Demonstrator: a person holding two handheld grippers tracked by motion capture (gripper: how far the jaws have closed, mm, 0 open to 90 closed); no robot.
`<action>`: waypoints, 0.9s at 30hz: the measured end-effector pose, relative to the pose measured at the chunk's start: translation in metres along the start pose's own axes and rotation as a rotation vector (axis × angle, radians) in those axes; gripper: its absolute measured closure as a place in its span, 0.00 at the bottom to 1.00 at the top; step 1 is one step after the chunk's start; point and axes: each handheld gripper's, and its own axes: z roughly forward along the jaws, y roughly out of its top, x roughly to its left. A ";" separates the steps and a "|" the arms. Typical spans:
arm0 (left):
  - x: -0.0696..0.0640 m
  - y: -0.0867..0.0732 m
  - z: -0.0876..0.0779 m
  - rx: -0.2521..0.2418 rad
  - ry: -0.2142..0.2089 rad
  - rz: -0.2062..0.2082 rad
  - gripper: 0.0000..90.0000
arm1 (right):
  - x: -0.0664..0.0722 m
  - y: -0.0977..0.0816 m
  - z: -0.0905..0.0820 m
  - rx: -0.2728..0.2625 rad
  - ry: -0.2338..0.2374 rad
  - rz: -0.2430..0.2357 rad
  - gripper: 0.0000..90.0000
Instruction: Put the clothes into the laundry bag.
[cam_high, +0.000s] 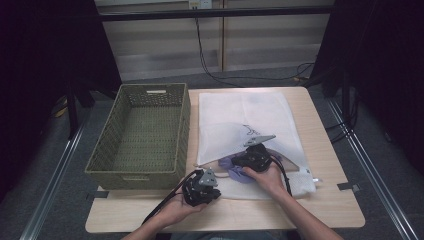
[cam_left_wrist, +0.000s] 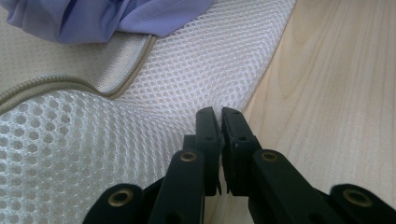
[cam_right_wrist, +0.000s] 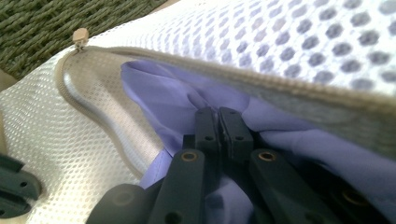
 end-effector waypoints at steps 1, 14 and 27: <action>0.000 0.000 0.000 0.000 0.000 0.000 0.96 | 0.000 0.000 0.000 0.000 0.000 0.000 0.96; -0.002 0.001 0.000 0.003 0.015 0.016 0.96 | 0.001 0.000 0.008 -0.012 -0.027 0.000 0.89; 0.003 -0.002 -0.005 0.029 0.012 0.009 0.95 | 0.008 0.001 -0.018 -0.065 0.066 -0.020 0.67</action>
